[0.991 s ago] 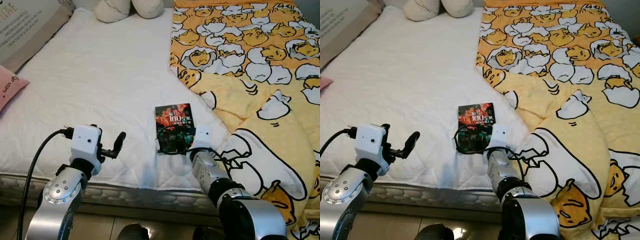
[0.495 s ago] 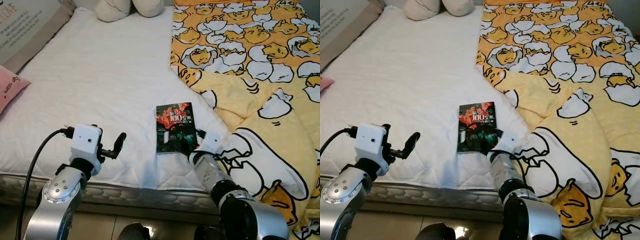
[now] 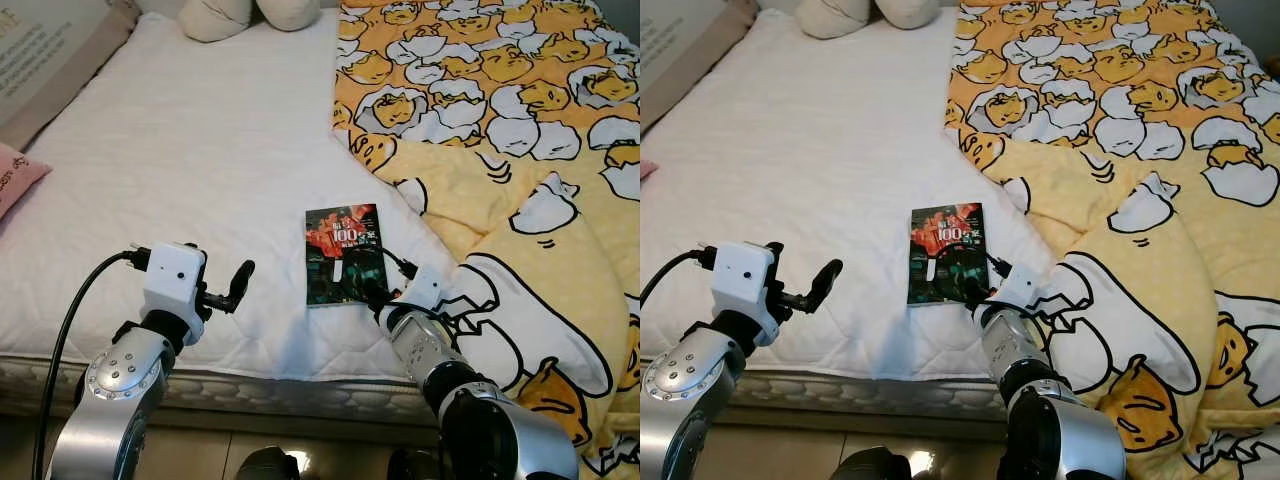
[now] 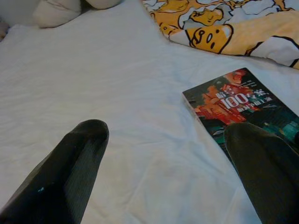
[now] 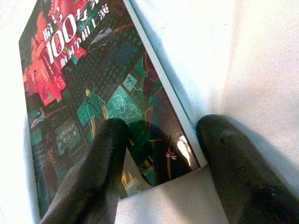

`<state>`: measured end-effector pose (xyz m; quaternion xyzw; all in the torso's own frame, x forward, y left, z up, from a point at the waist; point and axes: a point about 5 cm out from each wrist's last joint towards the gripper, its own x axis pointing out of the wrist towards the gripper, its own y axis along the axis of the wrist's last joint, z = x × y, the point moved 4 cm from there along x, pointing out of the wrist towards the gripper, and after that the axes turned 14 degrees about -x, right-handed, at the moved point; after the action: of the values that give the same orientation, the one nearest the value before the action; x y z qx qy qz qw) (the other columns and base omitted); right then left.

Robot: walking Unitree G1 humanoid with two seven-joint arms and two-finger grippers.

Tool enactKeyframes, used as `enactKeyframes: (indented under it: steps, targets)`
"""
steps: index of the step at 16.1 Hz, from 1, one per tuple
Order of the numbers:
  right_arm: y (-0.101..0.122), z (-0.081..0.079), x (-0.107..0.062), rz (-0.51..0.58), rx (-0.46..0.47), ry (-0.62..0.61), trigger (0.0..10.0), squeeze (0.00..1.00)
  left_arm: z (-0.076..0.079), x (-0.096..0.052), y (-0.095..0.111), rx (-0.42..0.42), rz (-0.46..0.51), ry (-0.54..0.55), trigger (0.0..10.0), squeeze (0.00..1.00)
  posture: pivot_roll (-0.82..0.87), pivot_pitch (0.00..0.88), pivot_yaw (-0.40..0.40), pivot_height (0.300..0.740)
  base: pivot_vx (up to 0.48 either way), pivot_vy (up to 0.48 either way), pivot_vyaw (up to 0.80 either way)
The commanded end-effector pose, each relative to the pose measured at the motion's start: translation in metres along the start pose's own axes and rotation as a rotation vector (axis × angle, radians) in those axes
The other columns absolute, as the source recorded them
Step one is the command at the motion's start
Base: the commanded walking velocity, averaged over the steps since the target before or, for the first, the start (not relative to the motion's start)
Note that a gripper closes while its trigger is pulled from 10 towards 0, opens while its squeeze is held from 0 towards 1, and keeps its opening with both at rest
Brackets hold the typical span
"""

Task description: Clean up the room

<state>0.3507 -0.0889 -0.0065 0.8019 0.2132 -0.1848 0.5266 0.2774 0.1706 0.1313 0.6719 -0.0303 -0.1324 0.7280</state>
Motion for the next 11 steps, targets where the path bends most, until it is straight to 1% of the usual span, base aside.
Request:
enactKeyframes:
  steps: [1,3,4,7,8,9,10,11]
  targets:
    - [-0.018,-0.021,-0.001,-0.059,0.012,0.069,0.0,0.0,-0.003,0.002,0.0,0.013,-0.012,0.003,10.0,0.0,0.26,0.123,0.143,0.727,0.0,0.0,0.0]
    - [-0.016,-0.023,-0.001,-0.054,0.013,0.078,0.0,0.0,0.0,0.005,-0.001,0.011,-0.013,-0.007,10.0,0.0,0.24,0.12,0.146,0.727,0.0,0.0,0.0]
    - [-0.013,-0.025,0.0,-0.04,0.019,0.09,0.0,0.0,0.003,0.009,-0.001,0.006,-0.01,-0.017,10.0,0.0,0.23,0.118,0.143,0.727,0.0,0.0,0.0]
    - [0.001,-0.033,0.001,0.004,0.122,0.141,0.0,0.0,0.011,0.019,-0.003,-0.013,-0.003,-0.035,10.0,0.0,0.19,0.115,0.13,0.727,0.0,0.0,0.0]
    - [0.006,-0.034,0.002,0.017,0.14,0.144,0.0,0.0,0.012,0.02,-0.003,-0.016,-0.002,-0.037,10.0,0.0,0.19,0.113,0.125,0.727,0.0,0.0,0.0]
    - [0.023,-0.034,0.003,0.069,0.149,0.159,0.0,0.0,0.014,0.024,-0.003,-0.027,0.009,-0.038,10.0,0.0,0.18,0.105,0.118,0.727,0.0,0.0,0.0]
    - [0.028,-0.035,0.003,0.089,0.135,0.167,0.0,0.0,0.014,0.026,-0.002,-0.032,0.013,-0.036,10.0,0.0,0.17,0.102,0.115,0.727,0.0,0.0,0.0]
    - [0.039,-0.038,0.003,0.126,0.099,0.189,0.0,0.0,0.015,0.029,-0.002,-0.039,0.018,-0.035,10.0,0.0,0.16,0.09,0.105,0.727,0.0,0.0,0.0]
